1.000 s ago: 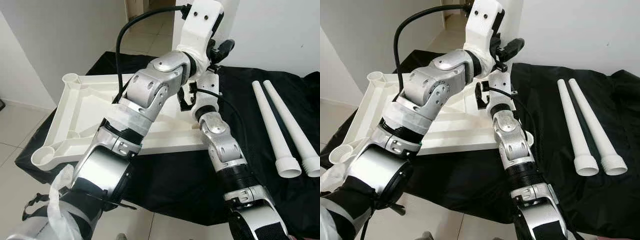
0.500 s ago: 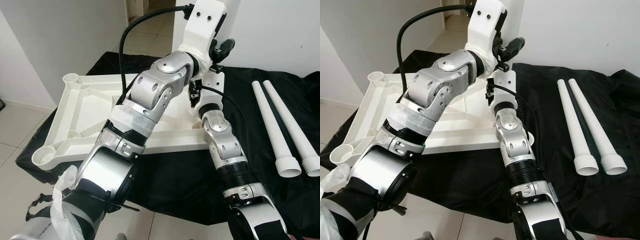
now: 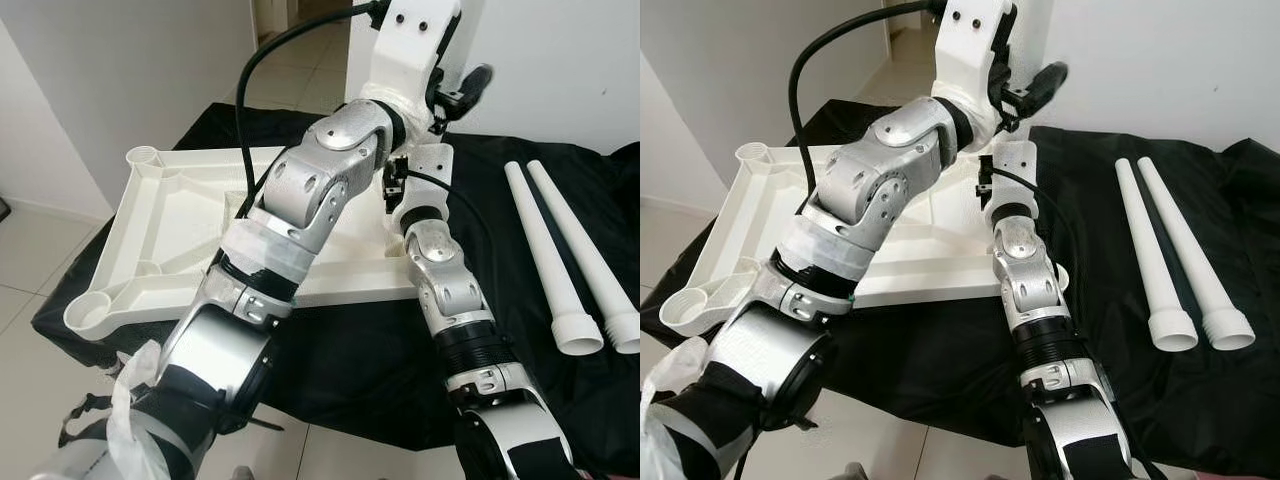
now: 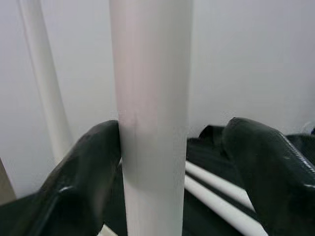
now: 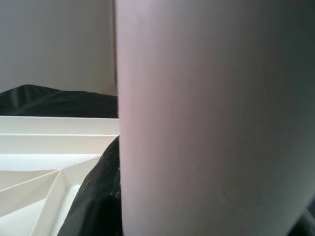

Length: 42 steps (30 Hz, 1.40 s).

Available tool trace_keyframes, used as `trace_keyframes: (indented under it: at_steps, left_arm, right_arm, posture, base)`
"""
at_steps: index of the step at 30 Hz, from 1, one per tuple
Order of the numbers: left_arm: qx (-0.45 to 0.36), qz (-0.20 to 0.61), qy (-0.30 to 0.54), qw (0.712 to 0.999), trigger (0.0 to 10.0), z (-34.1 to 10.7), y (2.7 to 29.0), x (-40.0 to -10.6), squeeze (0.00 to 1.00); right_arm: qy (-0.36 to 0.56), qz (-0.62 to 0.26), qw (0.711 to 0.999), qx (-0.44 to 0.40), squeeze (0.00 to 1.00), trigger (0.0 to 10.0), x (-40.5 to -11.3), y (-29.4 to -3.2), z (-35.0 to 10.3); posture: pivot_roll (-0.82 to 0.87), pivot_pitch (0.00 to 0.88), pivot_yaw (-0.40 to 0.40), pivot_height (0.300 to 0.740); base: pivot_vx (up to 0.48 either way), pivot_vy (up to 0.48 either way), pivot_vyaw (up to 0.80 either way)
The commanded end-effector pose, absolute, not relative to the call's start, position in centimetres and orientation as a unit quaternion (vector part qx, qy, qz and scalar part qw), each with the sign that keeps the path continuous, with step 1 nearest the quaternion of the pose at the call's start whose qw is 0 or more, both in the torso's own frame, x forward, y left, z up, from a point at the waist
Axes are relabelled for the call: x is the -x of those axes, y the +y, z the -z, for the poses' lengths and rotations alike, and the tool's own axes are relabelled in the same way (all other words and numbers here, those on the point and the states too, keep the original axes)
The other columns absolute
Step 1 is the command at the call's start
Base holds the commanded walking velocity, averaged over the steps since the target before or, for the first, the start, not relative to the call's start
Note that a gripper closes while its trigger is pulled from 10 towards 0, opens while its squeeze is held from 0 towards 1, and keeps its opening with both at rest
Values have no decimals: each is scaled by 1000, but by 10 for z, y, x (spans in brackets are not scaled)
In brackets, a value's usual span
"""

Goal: Building children table

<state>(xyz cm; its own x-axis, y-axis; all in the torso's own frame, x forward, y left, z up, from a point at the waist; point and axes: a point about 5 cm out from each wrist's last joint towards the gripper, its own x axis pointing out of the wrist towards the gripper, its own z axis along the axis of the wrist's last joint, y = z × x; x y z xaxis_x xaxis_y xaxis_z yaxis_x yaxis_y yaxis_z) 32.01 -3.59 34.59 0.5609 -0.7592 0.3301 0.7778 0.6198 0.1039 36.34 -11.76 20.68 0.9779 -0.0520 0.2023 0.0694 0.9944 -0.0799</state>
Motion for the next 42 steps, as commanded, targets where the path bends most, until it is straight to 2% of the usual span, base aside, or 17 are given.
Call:
trace_keyframes:
  at_steps: [1,13,17,23,27,30,42]
  left_arm:
    - [17,484,-204,851,10000,-352,-39,-309,0]
    - [7,486,-218,846,10000,-337,-25,-304,0]
    - [-21,475,-201,857,10000,-308,-9,-306,0]
    - [-36,463,-183,866,10000,-290,4,-311,0]
    - [-53,466,-150,870,10000,-263,19,-312,0]
    - [-85,478,-138,864,10000,-243,25,-305,0]
    - [-95,526,-69,842,10000,-202,23,-282,0]
  right_arm:
    - [-96,39,994,44,0,10000,-365,-121,-207]
    - [-108,82,990,34,0,10000,-358,-147,-204]
    - [-107,102,988,35,0,10000,-347,-165,-195]
    - [-114,114,986,41,0,10000,-339,-175,-192]
    - [-123,113,984,60,0,10000,-331,-184,-186]
    - [-125,106,984,72,0,10000,-324,-191,-180]
    - [-122,67,988,66,0,10000,-313,-199,-162]
  posture:
    - [-80,0,25,740]
    - [-79,0,22,740]
    - [-85,0,18,740]
    - [-87,0,17,740]
    - [-89,0,16,740]
    - [-90,0,15,740]
    - [-89,0,20,740]
  base:
    - [0,0,0]
    - [0,0,0]
    - [0,0,0]
    - [0,0,0]
    - [0,0,0]
    - [0,0,0]
    - [0,0,0]
